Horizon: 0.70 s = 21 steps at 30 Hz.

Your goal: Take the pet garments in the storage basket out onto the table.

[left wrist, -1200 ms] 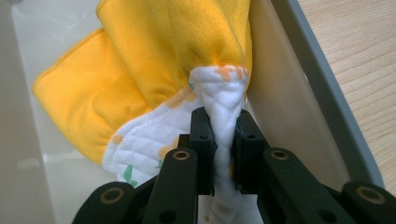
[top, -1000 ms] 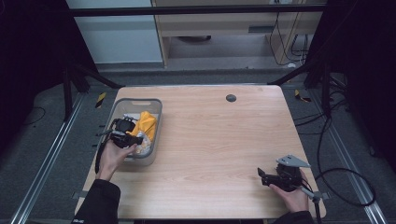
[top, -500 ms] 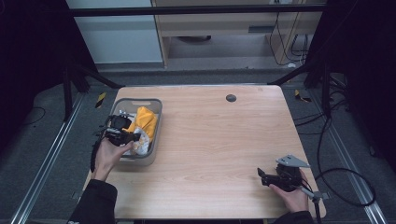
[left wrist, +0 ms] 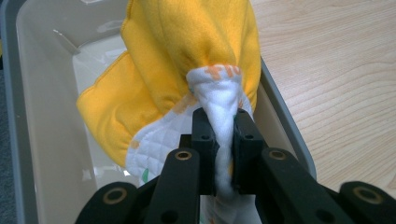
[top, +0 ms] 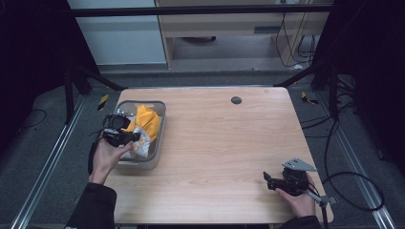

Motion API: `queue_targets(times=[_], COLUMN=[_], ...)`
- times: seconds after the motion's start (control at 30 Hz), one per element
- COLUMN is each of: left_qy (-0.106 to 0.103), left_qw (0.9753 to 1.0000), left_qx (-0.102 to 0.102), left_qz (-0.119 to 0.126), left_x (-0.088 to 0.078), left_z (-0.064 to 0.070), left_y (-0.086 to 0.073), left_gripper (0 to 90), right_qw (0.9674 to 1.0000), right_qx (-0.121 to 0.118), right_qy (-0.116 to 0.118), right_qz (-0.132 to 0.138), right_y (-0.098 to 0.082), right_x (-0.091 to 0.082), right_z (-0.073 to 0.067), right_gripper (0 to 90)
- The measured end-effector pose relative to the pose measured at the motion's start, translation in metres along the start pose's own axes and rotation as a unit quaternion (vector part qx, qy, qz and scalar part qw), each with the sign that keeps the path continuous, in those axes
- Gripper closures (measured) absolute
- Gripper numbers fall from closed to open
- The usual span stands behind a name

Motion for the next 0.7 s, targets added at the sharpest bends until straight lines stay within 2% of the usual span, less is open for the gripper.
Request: queue_targets(times=[0.3,0.7], left_qy=[-0.002,-0.006], left_qw=[1.0000,0.9998], left_qx=[0.000,0.007], left_qz=[0.003,0.016], left_x=[-0.007,-0.028], left_z=[-0.001,-0.001], left_y=[0.001,0.006], left_gripper=[82.2,82.3], right_qw=[1.0000,1.0000], right_qx=[0.001,-0.001], right_qy=[0.001,-0.001], right_qz=[0.000,0.002], right_y=[0.000,0.000], right_x=[0.000,0.000], right_z=[-0.001,-0.001], right_gripper=[9.8,9.7])
Point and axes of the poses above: each handheld gripper's, and its own axes: x roughly forward along the jaws, y roughly out of its top, z roughly to its right, the point moved 4 cm from there along x, roughly forward along the jaws, and after that the axes turned 6 degrees about -x, right-handed, at the moved point
